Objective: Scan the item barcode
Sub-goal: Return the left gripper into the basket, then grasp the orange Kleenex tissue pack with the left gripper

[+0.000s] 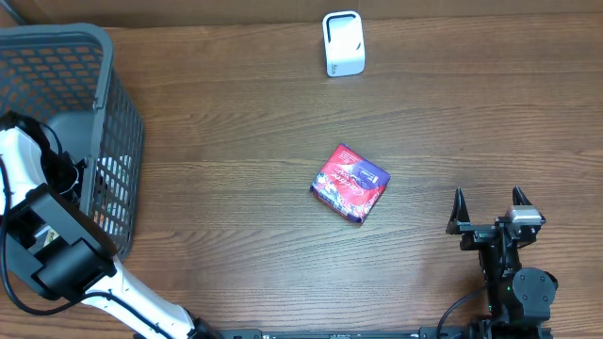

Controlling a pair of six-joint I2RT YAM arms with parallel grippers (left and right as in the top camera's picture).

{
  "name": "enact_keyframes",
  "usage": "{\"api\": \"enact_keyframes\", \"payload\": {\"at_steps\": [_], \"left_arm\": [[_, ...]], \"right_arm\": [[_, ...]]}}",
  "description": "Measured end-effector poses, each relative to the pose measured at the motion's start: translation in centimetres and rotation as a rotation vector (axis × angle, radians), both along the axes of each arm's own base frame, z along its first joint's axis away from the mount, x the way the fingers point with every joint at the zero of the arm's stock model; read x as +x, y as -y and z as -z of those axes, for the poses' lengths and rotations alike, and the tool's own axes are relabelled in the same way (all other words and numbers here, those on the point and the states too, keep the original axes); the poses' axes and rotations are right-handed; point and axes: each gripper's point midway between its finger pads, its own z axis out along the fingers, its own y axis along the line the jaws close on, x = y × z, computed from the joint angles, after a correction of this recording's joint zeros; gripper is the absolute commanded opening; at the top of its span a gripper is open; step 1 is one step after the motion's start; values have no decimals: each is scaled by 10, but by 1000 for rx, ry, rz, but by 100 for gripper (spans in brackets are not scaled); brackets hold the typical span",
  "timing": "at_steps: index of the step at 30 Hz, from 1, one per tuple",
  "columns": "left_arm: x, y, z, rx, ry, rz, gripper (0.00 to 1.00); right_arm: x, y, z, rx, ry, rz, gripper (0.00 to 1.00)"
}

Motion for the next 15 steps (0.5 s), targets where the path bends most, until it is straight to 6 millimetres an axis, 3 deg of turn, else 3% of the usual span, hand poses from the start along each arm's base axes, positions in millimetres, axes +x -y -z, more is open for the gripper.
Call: {"api": "enact_keyframes", "payload": {"at_steps": [4,10,15], "left_arm": [[-1,-4,-2,26,-2,1,4],[-4,-6,-5,38,-20,-4,4],[12,-15,-42,60,34,-23,4]], "right_arm": [[0,0,0,0,0,0,100],[0,0,0,0,0,0,100],[0,0,0,0,1,0,100]]}}
